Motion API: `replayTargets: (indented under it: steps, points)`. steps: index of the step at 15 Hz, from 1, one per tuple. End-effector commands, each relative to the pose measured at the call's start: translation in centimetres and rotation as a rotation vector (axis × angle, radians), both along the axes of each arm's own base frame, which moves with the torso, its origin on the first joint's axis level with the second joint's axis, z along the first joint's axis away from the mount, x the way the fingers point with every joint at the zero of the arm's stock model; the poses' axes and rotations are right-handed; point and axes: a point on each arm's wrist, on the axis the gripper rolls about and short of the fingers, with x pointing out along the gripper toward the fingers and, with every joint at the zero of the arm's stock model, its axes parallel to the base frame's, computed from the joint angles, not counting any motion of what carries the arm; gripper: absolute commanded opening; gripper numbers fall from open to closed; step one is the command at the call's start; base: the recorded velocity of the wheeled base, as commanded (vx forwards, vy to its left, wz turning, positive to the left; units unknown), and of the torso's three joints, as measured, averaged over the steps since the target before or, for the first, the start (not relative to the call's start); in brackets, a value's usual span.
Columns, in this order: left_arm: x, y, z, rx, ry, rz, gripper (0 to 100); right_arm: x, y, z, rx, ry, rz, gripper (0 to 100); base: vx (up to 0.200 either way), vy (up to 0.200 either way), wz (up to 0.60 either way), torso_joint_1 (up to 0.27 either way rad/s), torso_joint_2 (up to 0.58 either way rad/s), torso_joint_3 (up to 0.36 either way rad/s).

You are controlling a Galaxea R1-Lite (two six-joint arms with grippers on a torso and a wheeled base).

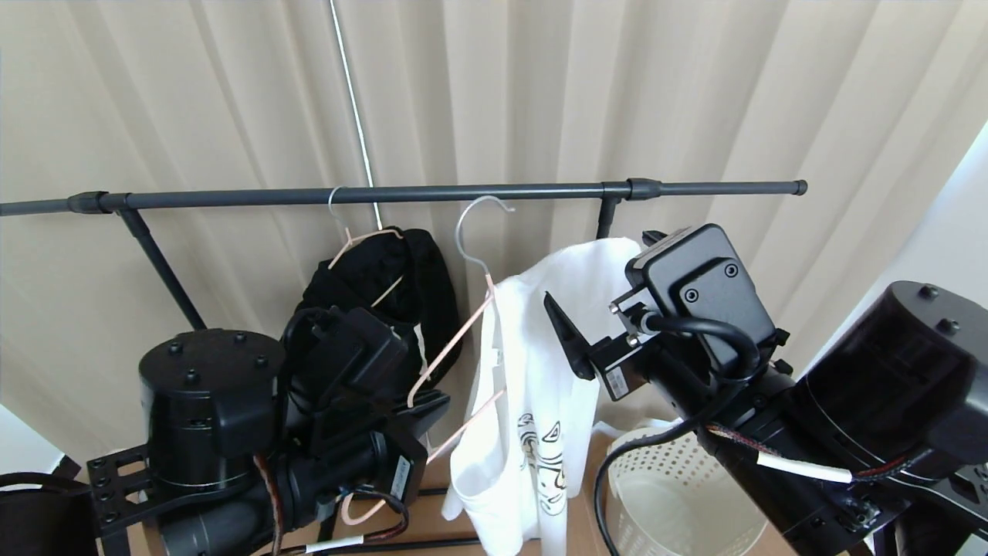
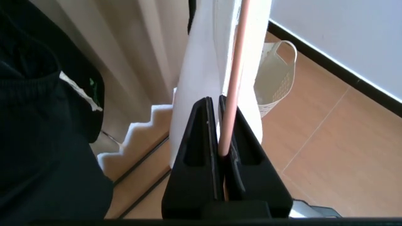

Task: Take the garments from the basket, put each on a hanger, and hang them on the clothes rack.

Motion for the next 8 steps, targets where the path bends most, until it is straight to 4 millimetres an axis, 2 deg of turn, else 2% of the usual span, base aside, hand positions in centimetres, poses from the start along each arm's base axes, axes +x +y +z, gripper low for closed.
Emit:
replayTargets:
  steps: [1, 5, 8]
  points:
    - [-0.5, 1.5, -0.4, 0.025, -0.027, 0.000, 0, 0.2, -0.8, 0.2, 0.002, -0.003, -0.019, 100, 0.000, 0.000, 0.00, 0.000, 0.00, 0.000]
    - [-1.9, 3.3, -2.0, 0.036, -0.031, -0.106, 0, -0.6, -2.8, 1.6, 0.011, -0.021, 0.012, 100, 0.000, 0.000, 0.00, 0.000, 0.00, 0.000]
    - [-2.9, 4.1, -3.2, 0.068, -0.033, -0.141, 0, -2.4, -5.0, 2.5, -0.021, 0.008, 0.045, 100, 0.000, 0.000, 0.00, 0.000, 0.00, 0.000]
